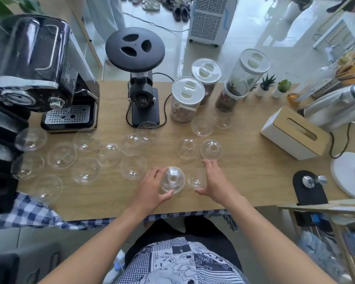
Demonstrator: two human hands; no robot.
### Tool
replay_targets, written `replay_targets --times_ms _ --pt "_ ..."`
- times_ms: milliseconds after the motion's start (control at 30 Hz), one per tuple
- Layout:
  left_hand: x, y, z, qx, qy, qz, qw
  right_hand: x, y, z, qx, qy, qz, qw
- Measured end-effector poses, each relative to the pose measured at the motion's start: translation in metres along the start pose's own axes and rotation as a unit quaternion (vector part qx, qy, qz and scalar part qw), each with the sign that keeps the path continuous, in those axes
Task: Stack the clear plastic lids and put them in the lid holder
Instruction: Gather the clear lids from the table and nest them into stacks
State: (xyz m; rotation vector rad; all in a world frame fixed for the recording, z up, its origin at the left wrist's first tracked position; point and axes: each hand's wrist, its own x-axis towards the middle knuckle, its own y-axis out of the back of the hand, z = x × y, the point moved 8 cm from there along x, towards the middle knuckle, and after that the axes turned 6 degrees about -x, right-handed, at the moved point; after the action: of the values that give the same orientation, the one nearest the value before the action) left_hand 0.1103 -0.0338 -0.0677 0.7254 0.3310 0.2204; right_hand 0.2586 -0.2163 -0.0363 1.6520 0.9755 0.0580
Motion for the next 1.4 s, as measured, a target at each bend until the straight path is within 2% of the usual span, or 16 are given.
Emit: replay_targets --times_ms 200,433,600,667,767,833,933,1033,1133,1267,1400 --pt "0.002 -0.008 -0.008 -0.005 0.018 -0.018 1.0 -0.005 0.001 -0.036 -0.039 0.03 0.017 0.999" --pt "0.004 -0.012 -0.014 -0.022 0.025 -0.032 0.999 -0.005 -0.008 -0.068 -0.014 0.063 0.023 0.998" --pt "-0.004 -0.013 -0.023 -0.067 0.035 -0.065 0.995 0.001 -0.028 -0.081 -0.082 0.052 0.009 0.995" --pt "-0.01 -0.007 -0.027 -0.047 0.027 -0.036 0.998 0.003 -0.036 -0.083 -0.106 0.046 0.007 0.993" --pt "-0.019 0.016 -0.033 0.033 0.005 0.067 0.997 0.007 -0.042 -0.084 -0.116 0.042 0.008 0.992" --pt "-0.024 0.031 -0.044 0.091 0.023 0.112 0.989 0.011 -0.042 -0.084 -0.116 0.039 0.012 0.992" --pt "-0.024 0.038 -0.064 0.138 0.066 0.11 0.982 0.016 -0.041 -0.084 -0.148 0.038 0.021 0.988" --pt "-0.018 0.036 -0.077 0.161 0.074 0.086 0.98 0.018 -0.042 -0.085 -0.198 0.046 0.023 0.979" --pt "-0.012 0.035 -0.079 0.163 0.079 0.078 0.98 0.02 -0.044 -0.083 -0.208 0.055 0.021 0.976" --pt "-0.009 0.04 -0.067 0.135 0.052 0.114 0.983 0.022 -0.044 -0.08 -0.195 0.069 0.023 0.978" --pt "-0.008 0.051 -0.046 0.034 0.021 0.156 0.987 0.023 -0.04 -0.073 -0.163 0.066 0.028 0.984"
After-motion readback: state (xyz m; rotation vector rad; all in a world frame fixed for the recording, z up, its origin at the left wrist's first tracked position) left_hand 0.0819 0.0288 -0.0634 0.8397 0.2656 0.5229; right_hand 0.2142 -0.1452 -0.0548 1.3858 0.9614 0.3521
